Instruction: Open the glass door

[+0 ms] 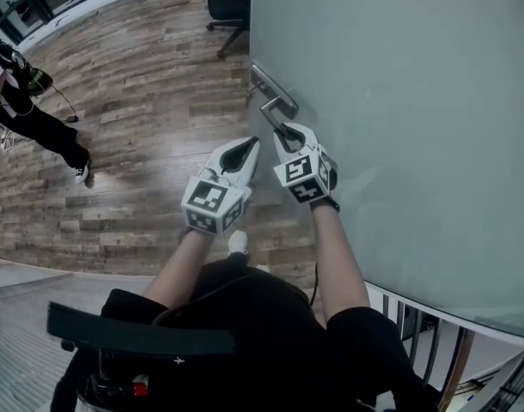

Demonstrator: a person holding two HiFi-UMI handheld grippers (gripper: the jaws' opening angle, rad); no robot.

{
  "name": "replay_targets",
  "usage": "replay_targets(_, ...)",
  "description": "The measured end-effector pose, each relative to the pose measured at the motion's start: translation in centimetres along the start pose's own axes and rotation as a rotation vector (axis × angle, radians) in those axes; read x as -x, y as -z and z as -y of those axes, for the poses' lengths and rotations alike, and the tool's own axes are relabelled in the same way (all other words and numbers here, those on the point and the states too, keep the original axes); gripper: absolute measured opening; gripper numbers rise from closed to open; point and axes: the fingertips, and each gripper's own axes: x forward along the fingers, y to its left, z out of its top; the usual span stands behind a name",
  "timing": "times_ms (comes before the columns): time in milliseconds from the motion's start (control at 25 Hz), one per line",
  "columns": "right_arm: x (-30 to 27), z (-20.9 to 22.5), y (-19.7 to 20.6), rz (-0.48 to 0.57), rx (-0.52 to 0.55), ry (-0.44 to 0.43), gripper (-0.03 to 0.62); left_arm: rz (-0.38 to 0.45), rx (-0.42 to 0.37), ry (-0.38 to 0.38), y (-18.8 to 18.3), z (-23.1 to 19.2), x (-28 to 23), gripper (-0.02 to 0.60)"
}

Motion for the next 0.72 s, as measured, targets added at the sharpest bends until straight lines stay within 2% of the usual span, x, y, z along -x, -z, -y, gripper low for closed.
replay_targets(720,-1.4,9.0,4.5,-0.034,-0.044,0.115,0.075,-0.03,-0.025,0.185,0.0,0.3,-7.8,-0.002)
